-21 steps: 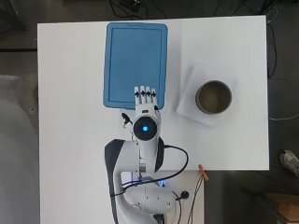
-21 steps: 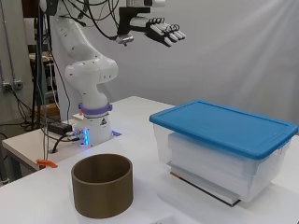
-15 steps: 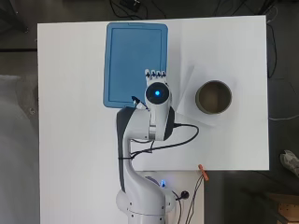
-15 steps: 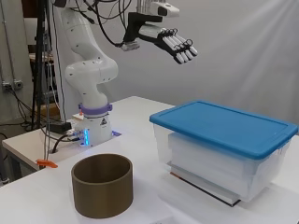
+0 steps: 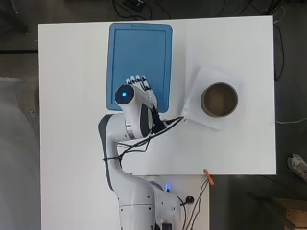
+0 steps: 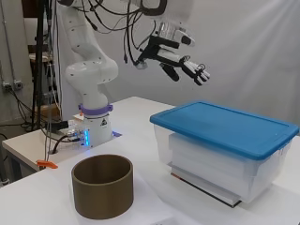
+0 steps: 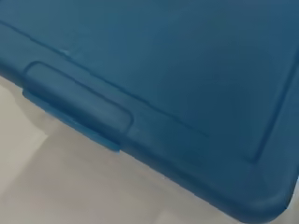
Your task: Teleoperate dual arm-hand system to remove items from a box
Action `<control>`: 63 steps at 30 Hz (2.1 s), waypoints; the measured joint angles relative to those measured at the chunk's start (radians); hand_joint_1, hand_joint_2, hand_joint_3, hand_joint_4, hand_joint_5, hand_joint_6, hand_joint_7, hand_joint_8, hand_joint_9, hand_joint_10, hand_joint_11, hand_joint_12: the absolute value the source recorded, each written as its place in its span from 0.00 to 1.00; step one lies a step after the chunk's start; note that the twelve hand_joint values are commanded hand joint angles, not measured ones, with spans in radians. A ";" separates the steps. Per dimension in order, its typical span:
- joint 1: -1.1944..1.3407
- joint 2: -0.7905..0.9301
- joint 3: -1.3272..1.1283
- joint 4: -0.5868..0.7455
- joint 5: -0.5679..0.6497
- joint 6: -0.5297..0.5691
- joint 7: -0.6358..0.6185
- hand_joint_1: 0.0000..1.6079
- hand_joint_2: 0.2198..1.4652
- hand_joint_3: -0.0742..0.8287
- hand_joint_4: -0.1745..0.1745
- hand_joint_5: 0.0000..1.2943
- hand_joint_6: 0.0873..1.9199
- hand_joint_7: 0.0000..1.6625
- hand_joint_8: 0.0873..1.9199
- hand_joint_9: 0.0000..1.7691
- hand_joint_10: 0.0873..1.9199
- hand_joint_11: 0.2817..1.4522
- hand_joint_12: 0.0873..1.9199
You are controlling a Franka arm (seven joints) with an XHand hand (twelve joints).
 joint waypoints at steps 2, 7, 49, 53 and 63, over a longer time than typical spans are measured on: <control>0.003 0.009 0.032 -0.014 -0.056 0.039 0.039 0.17 0.37 0.04 0.52 0.00 0.00 0.00 0.00 0.07 0.00 0.04 0.00; 0.006 0.002 0.039 -0.093 -0.141 0.122 0.073 0.29 0.39 0.07 0.50 0.00 0.00 0.00 0.00 0.06 0.00 0.05 0.00; 0.024 -0.021 -0.011 -0.202 -0.288 0.351 0.074 0.80 0.89 0.08 0.01 0.26 1.00 0.34 0.84 0.42 0.69 0.26 0.48; 0.019 0.001 -0.026 -0.046 -0.169 0.224 0.083 0.80 0.90 0.08 0.08 0.27 1.00 0.33 0.86 0.41 0.70 0.26 0.48; 0.013 0.180 -0.065 0.161 -0.038 0.177 -0.048 0.70 0.92 0.08 0.34 0.37 0.82 0.34 0.91 0.37 0.88 0.23 0.60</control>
